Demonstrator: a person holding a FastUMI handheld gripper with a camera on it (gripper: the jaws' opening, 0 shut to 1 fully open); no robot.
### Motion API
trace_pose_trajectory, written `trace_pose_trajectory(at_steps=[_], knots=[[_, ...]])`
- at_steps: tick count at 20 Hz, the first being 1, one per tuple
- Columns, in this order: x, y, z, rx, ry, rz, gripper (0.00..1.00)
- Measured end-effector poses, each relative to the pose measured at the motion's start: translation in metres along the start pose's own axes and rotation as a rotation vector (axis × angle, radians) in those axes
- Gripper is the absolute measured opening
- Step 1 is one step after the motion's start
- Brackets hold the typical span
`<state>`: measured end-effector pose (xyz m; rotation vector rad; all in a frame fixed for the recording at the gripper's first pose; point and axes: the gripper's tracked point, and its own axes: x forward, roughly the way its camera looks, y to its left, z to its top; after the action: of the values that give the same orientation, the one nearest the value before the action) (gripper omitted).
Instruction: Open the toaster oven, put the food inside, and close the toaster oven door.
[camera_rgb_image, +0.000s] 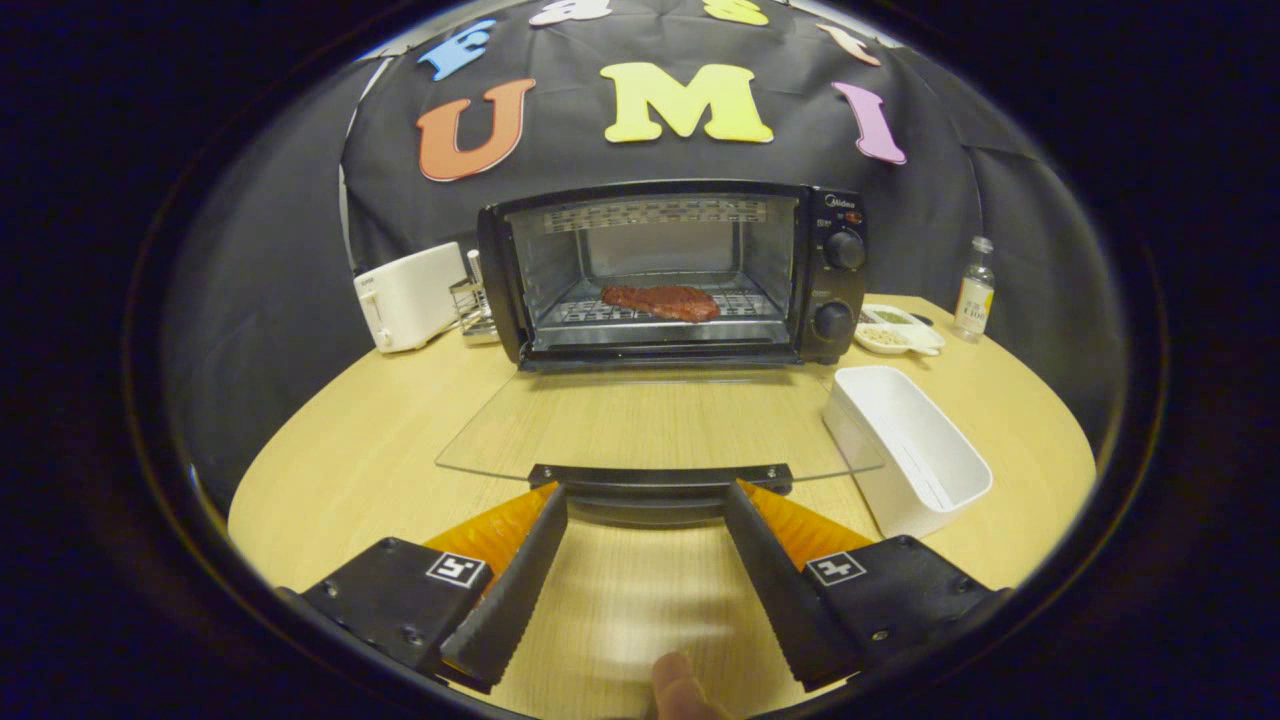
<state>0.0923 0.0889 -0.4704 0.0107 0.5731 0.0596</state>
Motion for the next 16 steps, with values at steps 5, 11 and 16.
trace_pose_trajectory(at_steps=[5,11,16], knots=[[0.005,0.012,-0.029,0.012,0.128,0.02,1.0],[0.012,-0.001,-0.024,0.022,0.11,-0.036,1.0],[0.008,0.002,-0.014,0.057,0.064,-0.024,1.0]])
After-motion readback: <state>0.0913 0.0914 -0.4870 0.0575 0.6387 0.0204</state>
